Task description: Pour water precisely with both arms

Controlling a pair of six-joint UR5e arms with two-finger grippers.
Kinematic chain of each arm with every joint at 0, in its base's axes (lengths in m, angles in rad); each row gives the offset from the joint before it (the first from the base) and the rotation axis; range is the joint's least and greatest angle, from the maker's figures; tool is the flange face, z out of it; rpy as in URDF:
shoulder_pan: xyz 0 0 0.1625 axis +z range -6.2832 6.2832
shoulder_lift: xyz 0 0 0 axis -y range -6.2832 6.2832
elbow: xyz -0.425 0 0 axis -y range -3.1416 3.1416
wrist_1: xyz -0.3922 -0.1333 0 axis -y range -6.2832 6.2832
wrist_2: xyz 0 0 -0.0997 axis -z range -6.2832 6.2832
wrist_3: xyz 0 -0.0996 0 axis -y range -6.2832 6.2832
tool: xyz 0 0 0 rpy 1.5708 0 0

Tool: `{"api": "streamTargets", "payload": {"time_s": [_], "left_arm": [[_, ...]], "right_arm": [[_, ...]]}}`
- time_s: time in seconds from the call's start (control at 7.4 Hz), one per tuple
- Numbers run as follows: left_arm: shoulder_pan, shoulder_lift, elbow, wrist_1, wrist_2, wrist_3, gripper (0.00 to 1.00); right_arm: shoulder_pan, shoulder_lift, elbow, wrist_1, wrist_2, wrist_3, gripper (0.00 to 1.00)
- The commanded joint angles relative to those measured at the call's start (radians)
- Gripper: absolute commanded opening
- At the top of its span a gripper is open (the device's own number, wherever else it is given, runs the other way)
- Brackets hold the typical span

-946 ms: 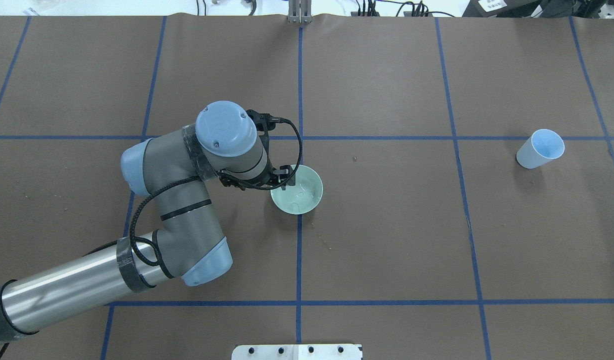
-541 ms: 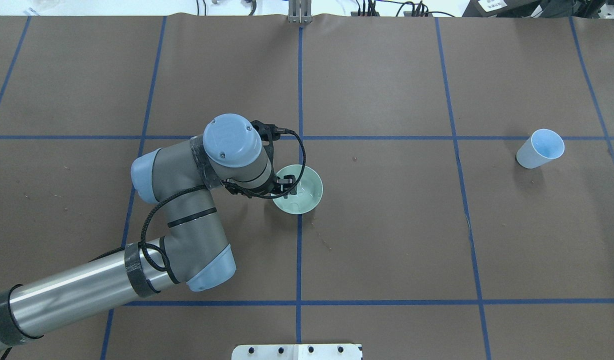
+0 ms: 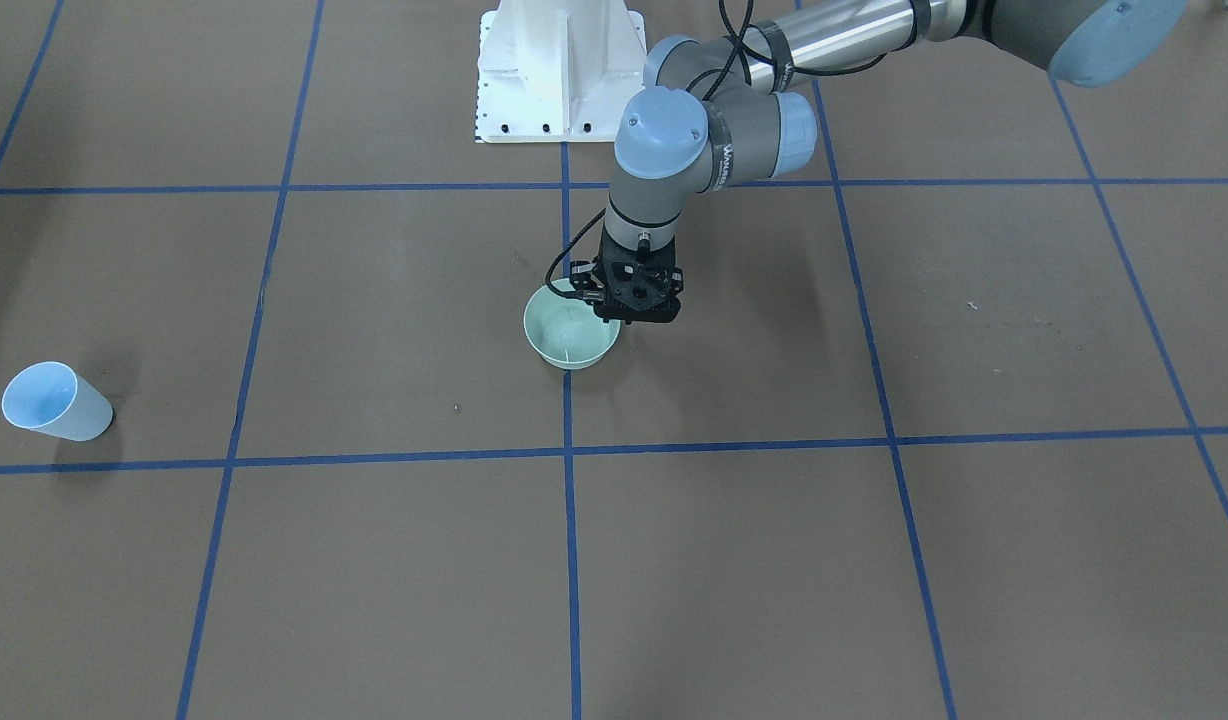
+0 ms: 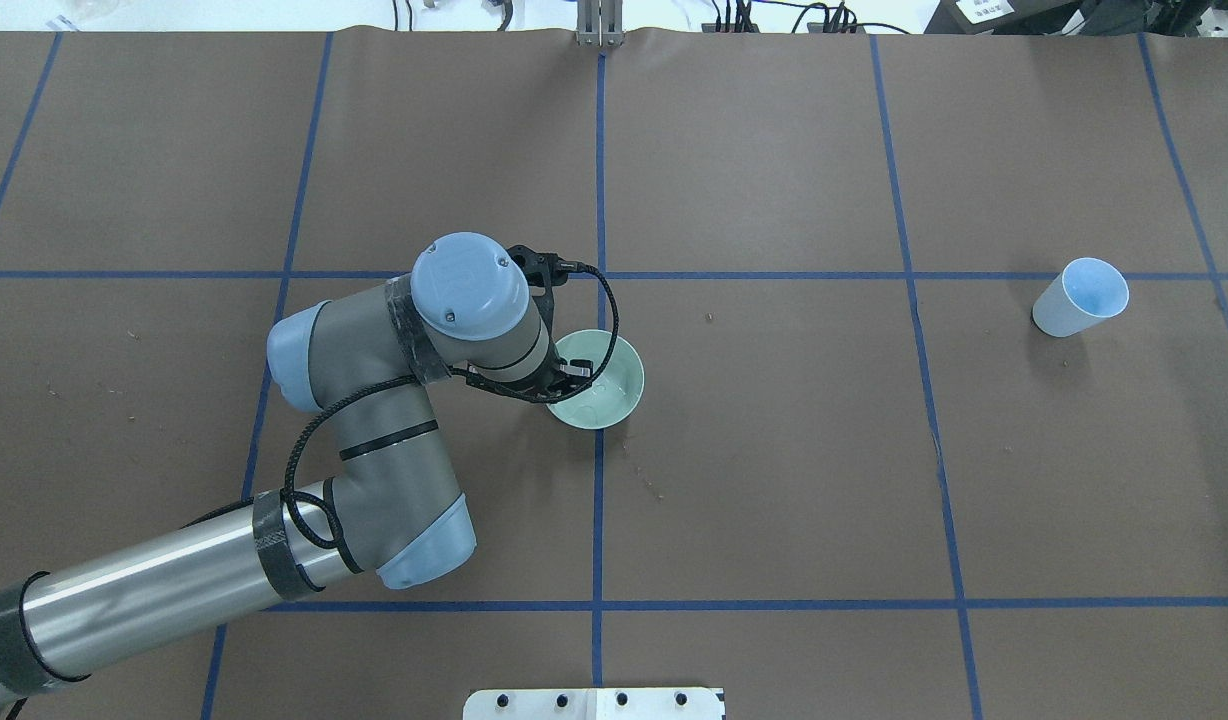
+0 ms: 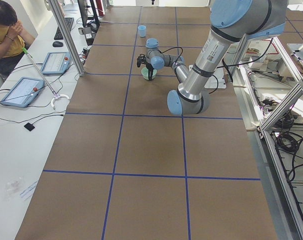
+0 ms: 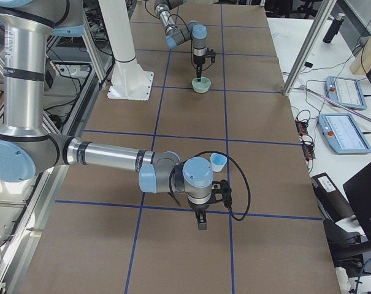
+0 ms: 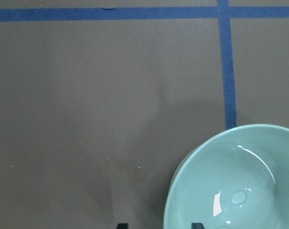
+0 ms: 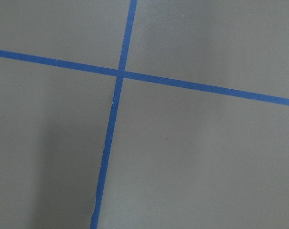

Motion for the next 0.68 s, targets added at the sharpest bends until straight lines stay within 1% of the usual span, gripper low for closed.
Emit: {"api": "streamTargets", "payload": {"time_s": [0.0, 0.27, 0.54], "left_arm": [[0.001, -0.013, -0.005, 0.005, 0.0, -0.005, 0.0], [-0.025, -0.009, -0.043, 0.012, -0.006, 0.005, 0.0], [-0.076, 0.016, -0.074, 0.016, -0.058, 0.085, 0.0]], "right_arm": [[0.0, 0.0, 0.0, 0.0, 0.0, 0.002, 1.0], [0.0, 0.0, 0.0, 0.0, -0.002, 0.002, 1.0], [-0.003, 0.0, 0.0, 0.0, -0.002, 0.002, 1.0]]}}
